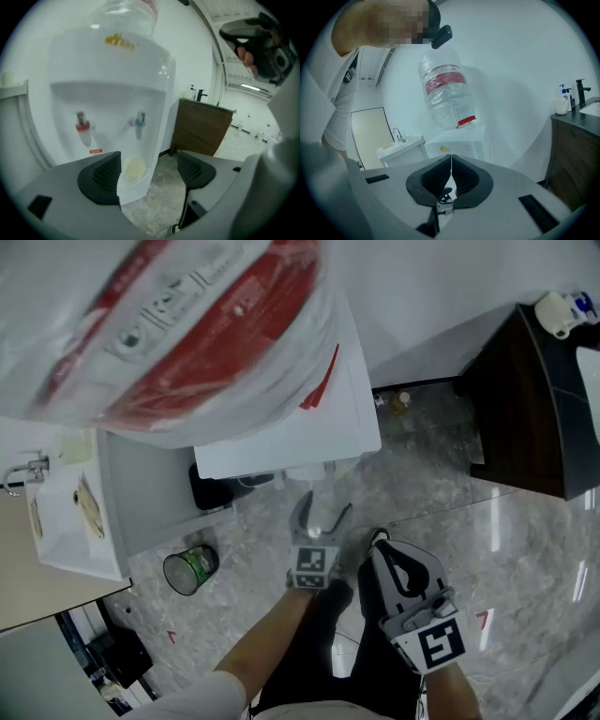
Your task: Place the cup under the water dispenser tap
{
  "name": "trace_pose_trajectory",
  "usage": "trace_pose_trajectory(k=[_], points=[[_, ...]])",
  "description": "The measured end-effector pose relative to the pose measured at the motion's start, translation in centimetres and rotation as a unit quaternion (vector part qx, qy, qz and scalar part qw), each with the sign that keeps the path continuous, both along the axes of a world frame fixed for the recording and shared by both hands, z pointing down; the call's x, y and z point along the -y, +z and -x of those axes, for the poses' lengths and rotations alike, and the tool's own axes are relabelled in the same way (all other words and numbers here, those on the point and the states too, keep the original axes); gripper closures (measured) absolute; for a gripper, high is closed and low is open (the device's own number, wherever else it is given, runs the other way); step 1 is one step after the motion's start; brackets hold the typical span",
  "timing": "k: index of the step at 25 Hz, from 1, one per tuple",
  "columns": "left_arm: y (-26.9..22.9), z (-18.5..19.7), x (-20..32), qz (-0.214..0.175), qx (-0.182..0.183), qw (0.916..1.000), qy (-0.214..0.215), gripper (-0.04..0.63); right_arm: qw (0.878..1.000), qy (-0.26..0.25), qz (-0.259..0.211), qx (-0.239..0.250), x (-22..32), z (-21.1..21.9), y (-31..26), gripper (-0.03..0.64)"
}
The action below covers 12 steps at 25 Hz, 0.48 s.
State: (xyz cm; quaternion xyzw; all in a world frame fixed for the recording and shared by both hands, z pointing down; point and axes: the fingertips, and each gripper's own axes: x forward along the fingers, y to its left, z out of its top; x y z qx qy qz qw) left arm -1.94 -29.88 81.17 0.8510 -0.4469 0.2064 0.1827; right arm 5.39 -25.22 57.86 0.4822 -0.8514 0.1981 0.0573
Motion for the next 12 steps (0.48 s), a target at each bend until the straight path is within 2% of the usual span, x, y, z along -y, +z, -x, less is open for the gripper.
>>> trace_pose_trajectory(k=[6,9,12], points=[[-16.5,-0.9,-6.5,-0.016,-0.041,0.9947,0.093,0.242,1.000,0.007,0.005,-0.023,-3.3,1.5,-7.4,0.600],[-23.9,-0.4,-8.8,-0.019,-0.070,0.9918,0.105,0.258,0.999,0.012,0.006,-0.033,-5.1,1.9,-10.6,0.600],[-29.6,0.2,-10.0,-0.032,-0.083,0.9901,0.108,0.267,0.999,0.015,0.001,-0.036,-6.8,2.4,-13.4,0.600]])
